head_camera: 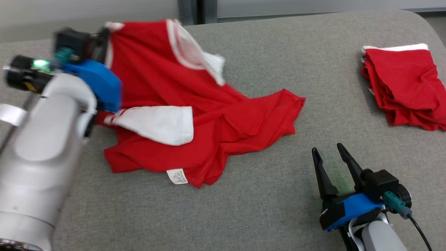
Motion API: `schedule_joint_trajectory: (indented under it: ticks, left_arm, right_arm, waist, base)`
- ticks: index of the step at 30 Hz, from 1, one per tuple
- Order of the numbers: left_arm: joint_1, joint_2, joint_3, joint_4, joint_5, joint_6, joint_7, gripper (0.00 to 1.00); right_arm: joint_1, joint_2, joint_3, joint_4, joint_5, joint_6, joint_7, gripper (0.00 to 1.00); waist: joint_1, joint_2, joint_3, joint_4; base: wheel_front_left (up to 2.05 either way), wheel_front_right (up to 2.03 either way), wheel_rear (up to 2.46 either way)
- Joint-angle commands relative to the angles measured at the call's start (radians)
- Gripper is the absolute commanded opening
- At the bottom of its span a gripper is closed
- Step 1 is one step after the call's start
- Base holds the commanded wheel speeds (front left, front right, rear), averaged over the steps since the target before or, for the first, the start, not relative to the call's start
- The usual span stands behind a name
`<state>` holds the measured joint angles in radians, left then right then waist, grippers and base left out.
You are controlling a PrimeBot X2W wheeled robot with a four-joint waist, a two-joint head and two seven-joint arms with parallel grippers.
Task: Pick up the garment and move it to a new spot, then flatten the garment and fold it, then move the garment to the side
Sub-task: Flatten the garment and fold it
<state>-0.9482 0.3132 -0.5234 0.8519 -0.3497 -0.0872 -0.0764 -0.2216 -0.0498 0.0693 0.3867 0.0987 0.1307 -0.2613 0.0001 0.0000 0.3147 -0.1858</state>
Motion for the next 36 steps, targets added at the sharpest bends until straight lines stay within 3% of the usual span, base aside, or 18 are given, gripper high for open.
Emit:
schedule_joint_trajectory:
  ticks: [1, 5, 7, 8, 9, 18, 26, 36]
  left_arm:
    - [-0.012, 0.015, 0.019, 0.016, -0.015, 0.009, 0.001, 0.0]
    - [-0.025, 0.068, 0.107, 0.101, -0.093, 0.037, 0.043, 0.0]
    - [-0.016, 0.085, 0.137, 0.136, -0.123, 0.046, 0.061, 0.45]
    - [-0.009, 0.092, 0.147, 0.149, -0.136, 0.049, 0.065, 0.94]
    - [-0.003, 0.098, 0.153, 0.16, -0.144, 0.049, 0.065, 1.0]
    - [0.05, 0.072, 0.125, 0.13, -0.139, 0.005, -0.043, 1.0]
    - [0.241, -0.021, 0.032, -0.005, -0.125, -0.028, -0.151, 1.0]
    - [0.524, -0.118, -0.079, -0.204, -0.098, 0.005, -0.161, 1.0]
  right_arm:
    - [-0.012, -0.001, -0.002, -0.004, 0.005, 0.0, -0.006, 1.0]
    - [-0.014, -0.001, -0.007, -0.002, 0.008, 0.0, -0.006, 1.0]
    - [-0.013, -0.001, -0.01, -0.001, 0.008, 0.0, -0.006, 1.0]
    - [-0.012, -0.001, -0.012, 0.0, 0.008, 0.0, -0.006, 1.0]
    - [-0.011, -0.001, -0.015, 0.001, 0.008, 0.0, -0.006, 1.0]
    - [0.005, -0.001, -0.032, 0.005, -0.007, 0.0, -0.006, 1.0]
    - [0.04, -0.002, -0.036, 0.016, -0.01, 0.0, -0.006, 1.0]
    - [0.062, -0.001, -0.041, 0.014, -0.01, 0.0, -0.006, 1.0]
  waist:
    - [-0.0001, 0.0, 0.002, -0.002]
    - [-0.0001, 0.0, 0.008, -0.012]
    - [-0.0001, 0.0, 0.009, -0.013]
    - [-0.0001, 0.0, 0.008, -0.012]
    - [-0.0001, 0.0, 0.008, -0.01]
    - [-0.0001, 0.0, -0.05, 0.037]
    - [-0.0001, 0.0, -0.13, 0.079]
    - [-0.0001, 0.0, -0.148, 0.097]
  base:
    - [0.0, 0.0, 0.0]
    - [0.0, 0.0, 0.0]
    - [0.0, 0.0, 0.0]
    - [0.0, 0.0, 0.0]
    - [0.0, 0.0, 0.0]
    - [0.0, 0.0, 0.0]
    - [0.0, 0.0, 0.0]
    - [0.0, 0.0, 0.0]
